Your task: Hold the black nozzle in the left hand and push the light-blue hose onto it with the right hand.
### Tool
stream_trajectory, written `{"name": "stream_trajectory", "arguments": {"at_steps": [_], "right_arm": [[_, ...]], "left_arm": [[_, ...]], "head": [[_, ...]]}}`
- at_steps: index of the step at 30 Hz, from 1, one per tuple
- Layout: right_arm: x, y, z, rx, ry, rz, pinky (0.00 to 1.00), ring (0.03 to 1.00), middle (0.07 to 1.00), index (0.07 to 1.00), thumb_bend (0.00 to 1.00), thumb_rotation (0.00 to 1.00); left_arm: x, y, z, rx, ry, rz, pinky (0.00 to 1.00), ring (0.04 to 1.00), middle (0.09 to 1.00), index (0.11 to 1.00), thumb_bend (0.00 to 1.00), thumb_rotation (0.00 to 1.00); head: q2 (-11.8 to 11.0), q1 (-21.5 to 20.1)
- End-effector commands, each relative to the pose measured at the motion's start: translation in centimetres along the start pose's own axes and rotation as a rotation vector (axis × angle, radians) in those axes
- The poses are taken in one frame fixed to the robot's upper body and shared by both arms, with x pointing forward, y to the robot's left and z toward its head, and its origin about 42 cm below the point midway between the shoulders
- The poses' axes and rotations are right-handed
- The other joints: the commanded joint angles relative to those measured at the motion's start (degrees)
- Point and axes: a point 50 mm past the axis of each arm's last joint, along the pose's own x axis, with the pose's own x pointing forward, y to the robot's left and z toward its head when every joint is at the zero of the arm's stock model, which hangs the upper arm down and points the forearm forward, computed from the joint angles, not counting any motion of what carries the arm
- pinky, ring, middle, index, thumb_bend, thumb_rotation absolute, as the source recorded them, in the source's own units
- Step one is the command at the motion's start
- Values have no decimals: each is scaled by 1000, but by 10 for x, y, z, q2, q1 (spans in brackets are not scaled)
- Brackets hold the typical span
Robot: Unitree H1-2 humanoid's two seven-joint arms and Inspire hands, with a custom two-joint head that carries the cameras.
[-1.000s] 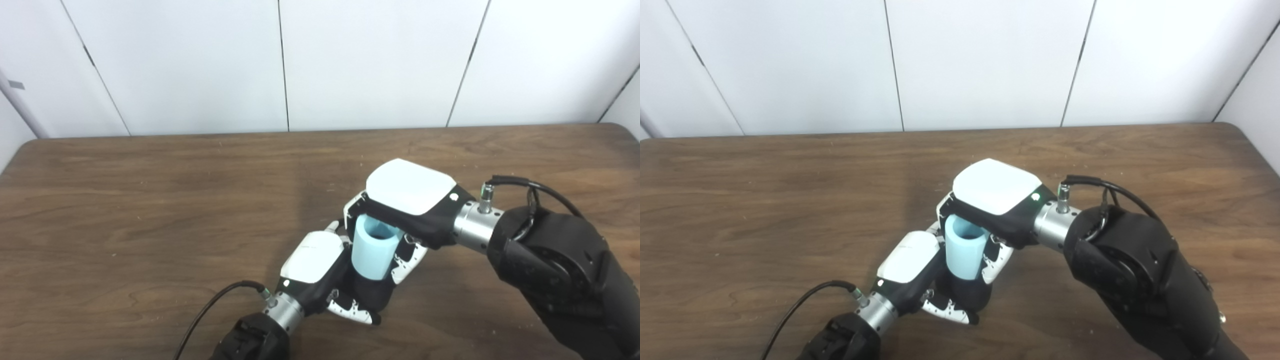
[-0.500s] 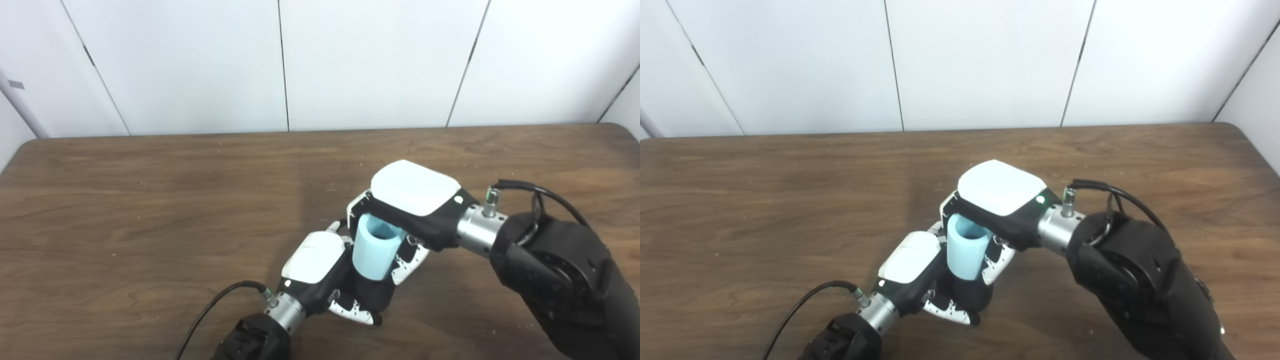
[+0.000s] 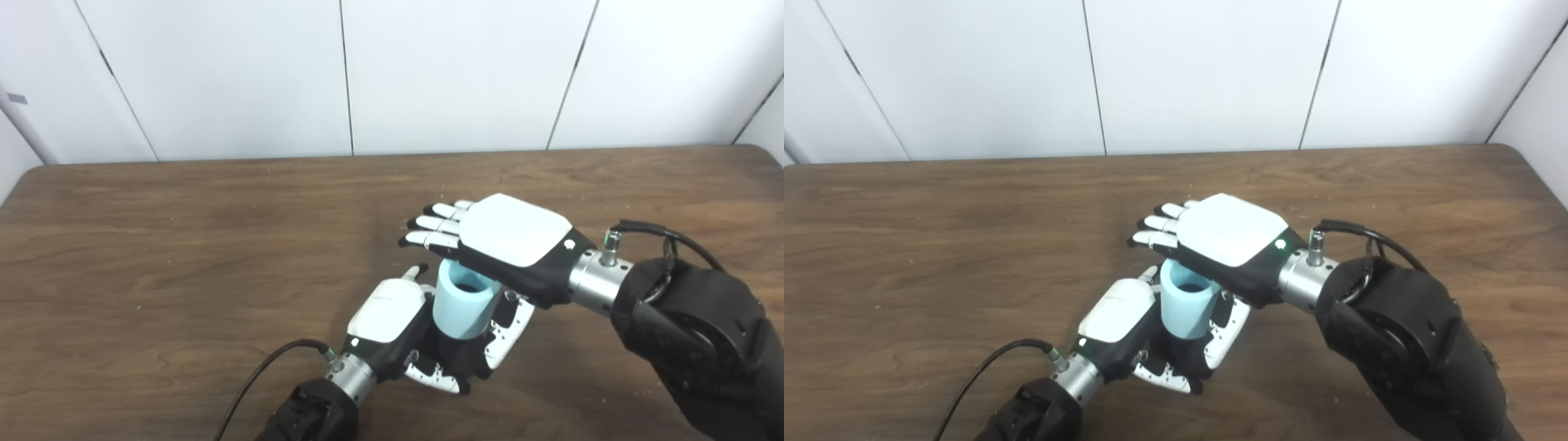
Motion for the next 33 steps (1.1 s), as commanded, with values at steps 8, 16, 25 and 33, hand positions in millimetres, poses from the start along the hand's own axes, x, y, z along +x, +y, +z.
{"name": "stream_trajectory", "arguments": {"at_steps": [8,16,25,33], "right_arm": [[-6,-17,-3,-19,-14,-71,1000,1000,975,910,1000,373],[-24,-29,-8,24,4,-177,982,980,942,899,856,583],[-46,-21,-5,44,-35,-244,998,1000,998,920,722,731],[-59,-12,-1,57,-34,-206,987,1000,1000,950,729,795]], "left_arm": [[-11,-35,-10,14,61,-177,1000,695,484,494,521,0],[-11,-35,-11,11,64,-175,1000,694,484,494,521,0],[-11,-34,-15,12,73,-176,1000,691,484,494,521,0],[-11,-32,-16,7,77,-173,1000,691,484,494,522,0]], "head": [[1,1],[2,1],[2,-1],[3,2]]}}
